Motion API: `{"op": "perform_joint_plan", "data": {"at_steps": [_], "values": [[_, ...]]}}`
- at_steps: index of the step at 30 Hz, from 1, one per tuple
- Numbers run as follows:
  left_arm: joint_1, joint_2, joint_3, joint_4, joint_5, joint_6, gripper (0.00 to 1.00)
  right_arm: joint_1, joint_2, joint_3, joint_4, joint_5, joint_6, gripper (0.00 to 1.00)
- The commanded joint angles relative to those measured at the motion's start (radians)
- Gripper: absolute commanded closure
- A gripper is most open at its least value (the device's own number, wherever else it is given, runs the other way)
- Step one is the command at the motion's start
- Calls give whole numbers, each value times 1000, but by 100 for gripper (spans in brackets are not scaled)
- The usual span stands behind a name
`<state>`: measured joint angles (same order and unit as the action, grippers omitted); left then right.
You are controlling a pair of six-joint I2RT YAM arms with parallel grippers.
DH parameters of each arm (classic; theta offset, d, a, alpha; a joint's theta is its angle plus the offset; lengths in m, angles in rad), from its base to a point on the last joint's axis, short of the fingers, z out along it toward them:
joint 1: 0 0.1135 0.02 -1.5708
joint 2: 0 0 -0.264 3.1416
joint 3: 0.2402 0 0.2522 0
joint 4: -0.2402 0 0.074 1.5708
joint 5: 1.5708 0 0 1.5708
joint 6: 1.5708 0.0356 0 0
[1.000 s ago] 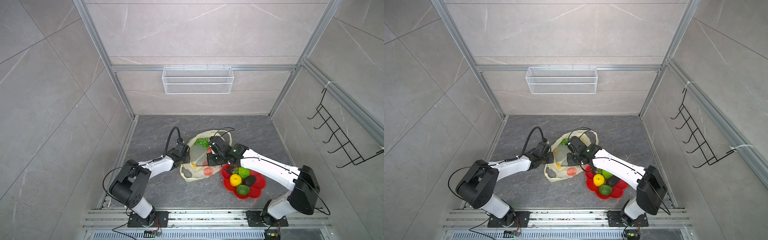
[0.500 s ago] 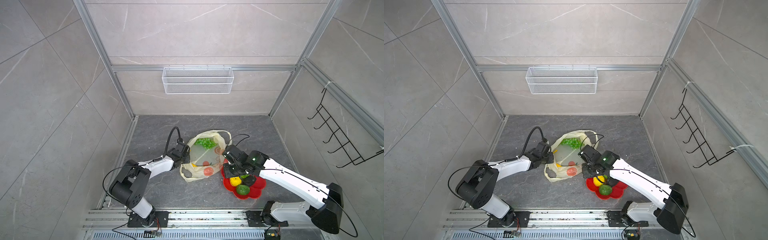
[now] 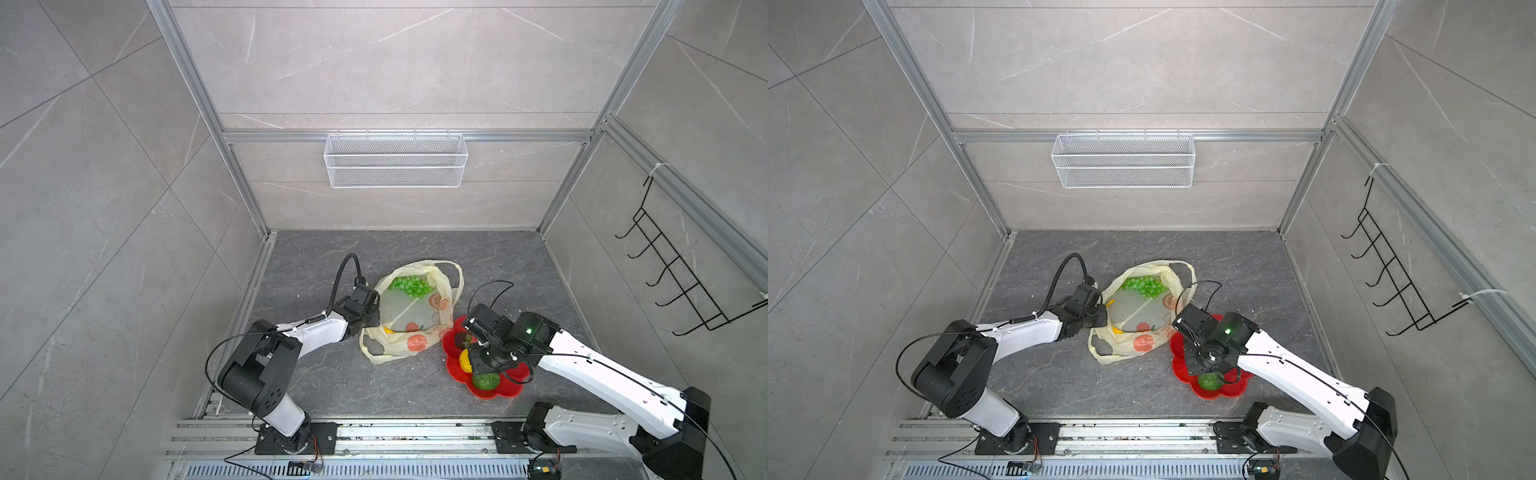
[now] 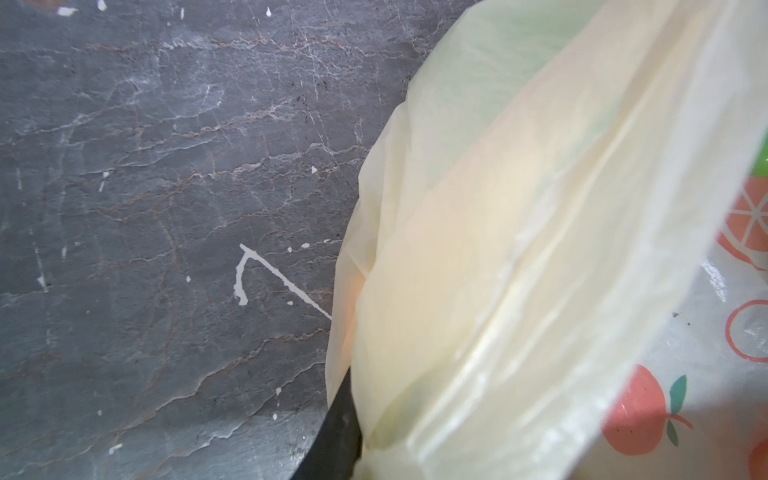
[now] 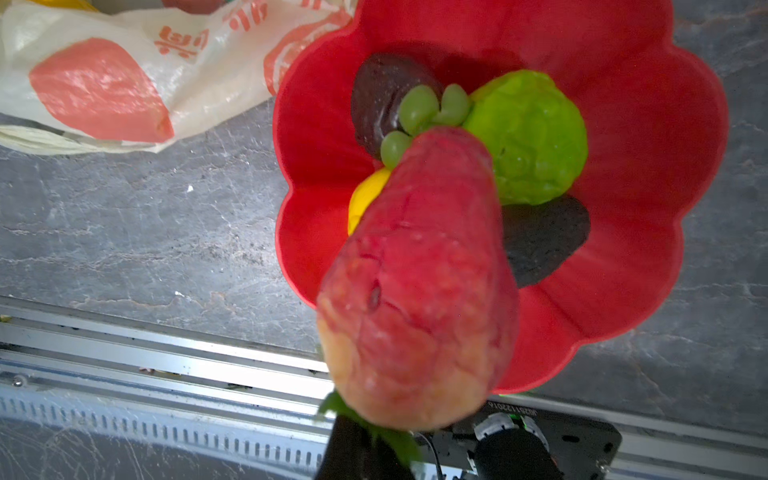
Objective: Take the fake fruits out of the plastic bag
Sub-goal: 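Lift the red pear out of the bag over the red plate, then lower the red pear onto the red plate and open the right gripper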
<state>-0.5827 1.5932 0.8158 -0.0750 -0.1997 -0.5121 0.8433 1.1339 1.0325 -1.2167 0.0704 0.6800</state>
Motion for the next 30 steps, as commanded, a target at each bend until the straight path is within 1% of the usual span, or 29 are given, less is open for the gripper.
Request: {"op": "perform_joint_plan", "data": {"at_steps": [1,4,9,14,23,30], "values": [[4,-27,4,-42,-19,15,80,-2,-2,-20,-77,-46,-17,100],[5,-30,3,-43,-21,15,80,-4,19,-34,-110,-64,-24,100],[4,-32,3,-43,-14,16,80,-29,52,-59,-141,-60,-42,100],[6,-35,2,-42,-17,15,80,-68,72,-70,-129,-70,-67,100],[6,-35,3,-42,-12,14,80,-75,135,-65,-106,-95,-87,100],[8,-35,2,-40,-14,14,80,-77,171,-64,-85,-82,-83,100]]}}
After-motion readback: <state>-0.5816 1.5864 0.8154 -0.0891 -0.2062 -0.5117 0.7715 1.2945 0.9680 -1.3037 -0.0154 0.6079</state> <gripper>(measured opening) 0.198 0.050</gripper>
